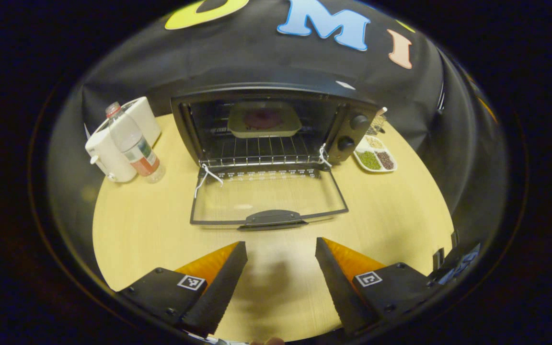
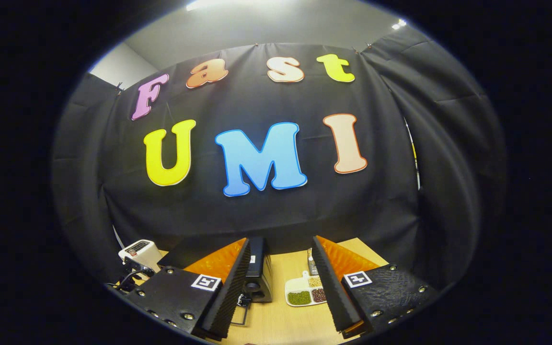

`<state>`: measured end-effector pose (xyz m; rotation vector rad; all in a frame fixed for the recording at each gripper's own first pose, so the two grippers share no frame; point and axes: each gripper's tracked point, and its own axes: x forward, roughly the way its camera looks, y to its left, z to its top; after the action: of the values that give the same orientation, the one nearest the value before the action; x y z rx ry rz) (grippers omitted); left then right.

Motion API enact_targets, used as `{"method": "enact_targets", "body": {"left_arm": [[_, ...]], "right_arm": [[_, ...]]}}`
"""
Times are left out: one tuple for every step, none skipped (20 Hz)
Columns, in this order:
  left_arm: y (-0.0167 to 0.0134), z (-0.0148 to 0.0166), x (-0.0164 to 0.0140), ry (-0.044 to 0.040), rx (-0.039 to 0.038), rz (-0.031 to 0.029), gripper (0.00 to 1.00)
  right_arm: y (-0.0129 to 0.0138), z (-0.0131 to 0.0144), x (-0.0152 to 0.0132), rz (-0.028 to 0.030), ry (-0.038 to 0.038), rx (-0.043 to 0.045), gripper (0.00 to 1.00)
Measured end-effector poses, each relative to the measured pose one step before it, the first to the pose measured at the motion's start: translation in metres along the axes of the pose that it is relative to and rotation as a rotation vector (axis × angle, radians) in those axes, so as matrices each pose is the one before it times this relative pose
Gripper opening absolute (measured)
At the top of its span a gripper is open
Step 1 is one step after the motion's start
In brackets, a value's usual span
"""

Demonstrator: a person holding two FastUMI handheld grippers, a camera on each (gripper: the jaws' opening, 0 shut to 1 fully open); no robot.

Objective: Open the electric oven with the left hand, put the food in, and close the electric oven.

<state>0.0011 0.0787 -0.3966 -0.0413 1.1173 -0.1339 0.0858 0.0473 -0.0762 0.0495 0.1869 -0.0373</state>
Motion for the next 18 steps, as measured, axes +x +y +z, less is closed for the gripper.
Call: {"method": "enact_targets", "body": {"left_arm": [[0.00169, -0.00337, 0.00780, 0.02502, -0.00547, -0.00161, 0.98], [0.00216, -0.00153, 0.00602, 0.01769, 0.00206, 0.00443, 0.98], [0.00369, -0.00107, 0.00737, 0.01793, 0.00431, 0.00730, 0.95], [0.00241, -0.00147, 0.00772, 0.01900, -0.00250, 0.00533, 0.98], [0.00159, -0.00245, 0.00711, 0.02056, -0.00795, 0.00481, 1.00], [0.00176, -0.00236, 0.00587, 0.02357, -0.01647, 0.00840, 1.00], [0.00142, -0.00146, 0.00678, 0.01622, -0.01060, 0.00516, 0.98], [-0.00021, -0.00068, 0.00579, 0.01231, -0.00150, 0.00137, 0.98], [-0.00009, -0.00099, 0.00388, 0.01100, 0.00403, 0.00111, 0.98], [-0.00055, -0.00010, 0.00361, 0.00652, 0.00763, 0.00125, 0.98], [-0.00082, 0.00004, 0.00296, 0.00578, 0.00749, 0.00083, 0.98], [-0.00124, 0.00071, 0.00380, 0.00582, 0.00574, -0.00090, 1.00], [-0.00109, 0.00099, 0.00204, 0.00158, 0.00553, -0.00033, 0.98], [-0.00071, 0.00186, 0.00241, 0.00003, 0.00476, 0.00118, 1.00], [0.00040, 0.00128, 0.00238, -0.00179, 0.00402, 0.00338, 0.98], [0.00067, -0.00094, 0.00282, 0.00815, -0.00296, 0.00281, 0.98], [0.00016, -0.00064, 0.00204, 0.00587, -0.00287, 0.00156, 0.98], [0.00162, -0.00027, 0.00196, 0.00376, 0.00016, 0.00443, 0.98]], "right_arm": [[-0.00047, 0.00034, -0.00024, -0.00981, -0.00080, -0.00168, 0.78], [-0.00644, -0.00042, -0.00057, -0.00800, -0.00145, -0.00306, 0.79], [-0.00061, 0.00194, 0.00040, -0.00302, -0.00470, -0.00290, 0.80], [-0.00218, 0.00121, 0.00020, -0.00389, -0.00428, -0.00567, 0.80], [-0.00046, 0.00150, -0.00088, -0.00282, -0.00479, -0.00864, 0.80], [-0.00225, 0.00070, -0.00123, -0.00409, -0.00394, -0.01081, 0.80], [-0.00057, 0.00056, -0.00004, -0.00425, -0.00358, -0.01102, 0.80], [-0.00226, 0.00101, 0.00003, -0.00274, -0.00319, -0.00971, 0.80], [-0.00134, 0.00129, 0.00009, -0.00598, -0.00094, -0.00727, 0.80], [-0.00181, -0.00075, -0.00002, -0.00495, 0.00005, -0.00669, 0.80], [-0.00115, 0.00070, -0.00170, -0.00504, 0.00064, -0.00402, 0.80], [-0.00141, -0.00130, -0.00016, -0.00650, 0.00161, -0.00158, 0.80], [-0.00101, 0.00066, 0.00106, -0.00622, 0.00149, 0.00097, 0.80], [-0.00526, -0.00159, 0.00020, -0.00908, 0.00402, -0.00171, 0.80], [-0.00210, -0.00182, -0.00051, -0.00798, 0.00537, -0.00086, 0.80], [-0.00663, -0.00102, -0.00226, -0.00395, 0.00684, 0.00090, 0.81], [-0.00251, -0.00027, -0.00173, -0.00388, 0.00430, 0.00219, 0.81], [-0.00209, 0.00006, -0.00151, -0.00300, 0.00141, 0.00265, 0.81]]}}
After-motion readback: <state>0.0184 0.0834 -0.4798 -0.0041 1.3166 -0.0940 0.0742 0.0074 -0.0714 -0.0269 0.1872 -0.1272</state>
